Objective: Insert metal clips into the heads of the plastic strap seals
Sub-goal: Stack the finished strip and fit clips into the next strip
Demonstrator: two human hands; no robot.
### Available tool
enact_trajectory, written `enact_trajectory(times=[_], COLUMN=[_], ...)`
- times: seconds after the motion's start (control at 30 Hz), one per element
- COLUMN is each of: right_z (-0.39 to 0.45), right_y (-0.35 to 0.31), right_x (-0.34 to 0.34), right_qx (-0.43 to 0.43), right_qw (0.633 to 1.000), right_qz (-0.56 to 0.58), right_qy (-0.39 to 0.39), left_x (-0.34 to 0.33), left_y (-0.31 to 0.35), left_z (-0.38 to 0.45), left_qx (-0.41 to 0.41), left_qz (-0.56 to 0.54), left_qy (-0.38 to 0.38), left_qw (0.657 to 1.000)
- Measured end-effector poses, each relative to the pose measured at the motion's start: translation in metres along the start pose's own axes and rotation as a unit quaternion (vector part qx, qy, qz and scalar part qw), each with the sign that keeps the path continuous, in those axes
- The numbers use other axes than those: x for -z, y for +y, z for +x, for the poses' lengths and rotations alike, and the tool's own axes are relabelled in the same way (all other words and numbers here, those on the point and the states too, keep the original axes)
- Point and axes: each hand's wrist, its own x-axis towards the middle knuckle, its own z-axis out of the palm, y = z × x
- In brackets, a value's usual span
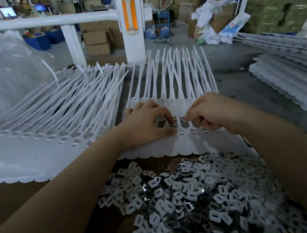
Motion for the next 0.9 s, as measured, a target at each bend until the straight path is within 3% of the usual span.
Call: enact_trajectory(times=[0.4, 0.9], right_z=[0.0043, 0.0020], right_y=[0.0043, 0.0064], right_x=[0.0056, 0.0069], right_qx=[-0.050, -0.049], right_qw=[0.996, 0.995], right_qz=[-0.071, -0.081], right_qy=[-0.018, -0.036], left_x=[-0.0036, -0.0024], left_y=[-0.0013, 0.0001], left_z=[0.0041, 0.0005], left_qx=[0.001, 0.000], left_qz=[0.017, 0.009], left_qy=[0.016, 0.004], left_qw=[1.000, 1.000])
